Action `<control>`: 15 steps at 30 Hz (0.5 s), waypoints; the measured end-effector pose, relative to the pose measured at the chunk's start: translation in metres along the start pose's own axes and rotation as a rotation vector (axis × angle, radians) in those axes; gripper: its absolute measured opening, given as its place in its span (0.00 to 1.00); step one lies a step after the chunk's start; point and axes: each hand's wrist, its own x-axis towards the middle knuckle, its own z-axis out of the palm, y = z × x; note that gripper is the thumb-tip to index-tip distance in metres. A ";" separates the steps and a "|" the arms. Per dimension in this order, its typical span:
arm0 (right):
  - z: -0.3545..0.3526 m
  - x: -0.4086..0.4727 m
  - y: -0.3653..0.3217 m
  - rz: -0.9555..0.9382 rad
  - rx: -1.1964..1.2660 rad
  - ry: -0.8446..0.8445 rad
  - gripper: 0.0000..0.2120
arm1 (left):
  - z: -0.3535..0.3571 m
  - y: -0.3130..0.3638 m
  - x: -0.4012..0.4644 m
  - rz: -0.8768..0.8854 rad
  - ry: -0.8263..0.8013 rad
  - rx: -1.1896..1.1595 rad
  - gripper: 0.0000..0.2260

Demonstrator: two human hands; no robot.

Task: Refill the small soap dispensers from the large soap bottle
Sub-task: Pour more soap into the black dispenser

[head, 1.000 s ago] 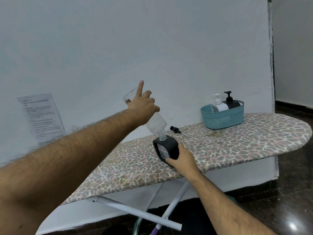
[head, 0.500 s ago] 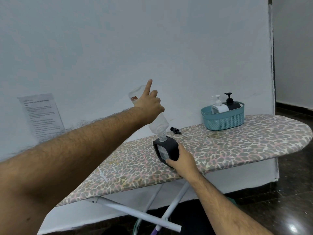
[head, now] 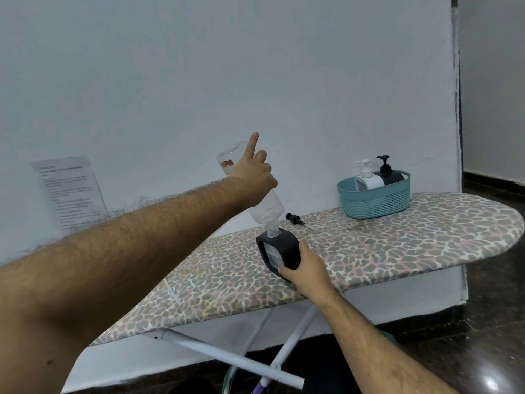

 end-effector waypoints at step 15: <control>0.001 0.001 0.000 -0.008 -0.025 -0.007 0.29 | 0.061 -0.007 -0.032 -0.180 -0.007 -0.361 0.28</control>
